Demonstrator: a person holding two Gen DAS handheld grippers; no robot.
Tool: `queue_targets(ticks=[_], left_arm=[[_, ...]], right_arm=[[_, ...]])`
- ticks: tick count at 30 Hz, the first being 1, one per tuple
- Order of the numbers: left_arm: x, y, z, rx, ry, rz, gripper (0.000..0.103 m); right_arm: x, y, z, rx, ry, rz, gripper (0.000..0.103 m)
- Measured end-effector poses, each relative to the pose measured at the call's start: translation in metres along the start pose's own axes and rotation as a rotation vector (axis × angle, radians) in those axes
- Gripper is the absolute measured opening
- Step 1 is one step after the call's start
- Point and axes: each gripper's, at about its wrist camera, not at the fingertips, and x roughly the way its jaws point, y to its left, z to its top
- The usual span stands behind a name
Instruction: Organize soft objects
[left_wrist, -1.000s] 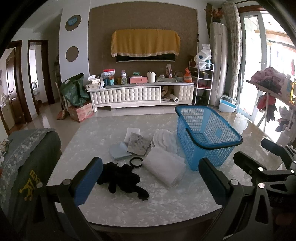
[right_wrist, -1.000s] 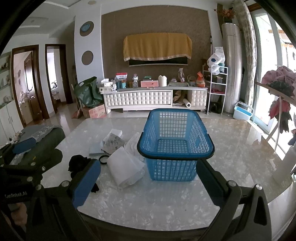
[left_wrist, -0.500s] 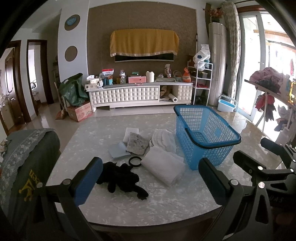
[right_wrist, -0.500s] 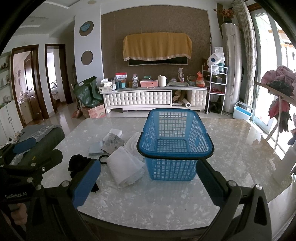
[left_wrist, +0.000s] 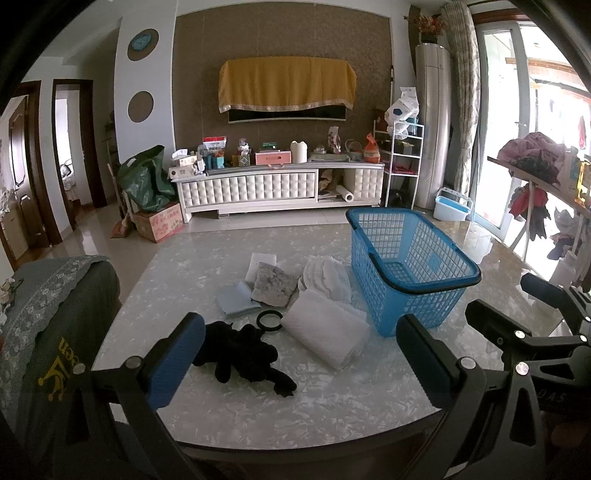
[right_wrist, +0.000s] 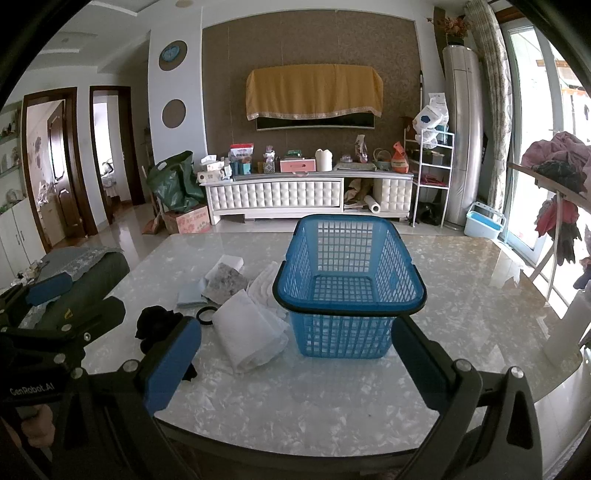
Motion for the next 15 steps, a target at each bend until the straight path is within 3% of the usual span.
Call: queue_targets(ticks=[15], left_arm=[[0.0015, -0.0011, -0.0045, 0.001, 0.002, -0.009, 0.103]], right_arm=[[-0.0009, -0.0005, -0.0015, -0.002, -0.001, -0.014, 0.103]])
